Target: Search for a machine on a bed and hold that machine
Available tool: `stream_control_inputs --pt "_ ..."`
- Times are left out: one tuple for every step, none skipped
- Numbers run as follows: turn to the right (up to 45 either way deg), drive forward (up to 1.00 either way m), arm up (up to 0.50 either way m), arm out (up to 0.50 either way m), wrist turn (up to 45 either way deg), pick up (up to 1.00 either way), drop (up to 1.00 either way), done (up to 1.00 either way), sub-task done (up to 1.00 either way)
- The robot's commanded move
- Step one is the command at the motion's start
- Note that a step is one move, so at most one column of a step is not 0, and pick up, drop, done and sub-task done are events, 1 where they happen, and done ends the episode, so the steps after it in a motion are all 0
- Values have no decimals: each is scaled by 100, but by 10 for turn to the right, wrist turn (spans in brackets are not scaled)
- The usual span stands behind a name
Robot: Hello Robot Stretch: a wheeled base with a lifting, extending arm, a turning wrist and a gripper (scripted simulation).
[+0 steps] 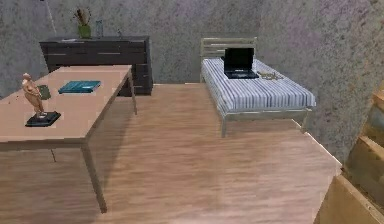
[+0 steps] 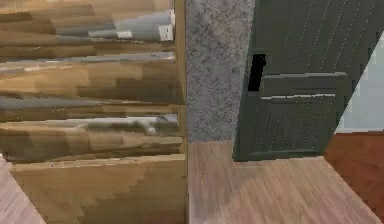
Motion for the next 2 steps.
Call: stream_control_inputs --pt "120 0 0 0 0 0 0 0 0" --pt "0 100 0 0 0 0 0 0 0"
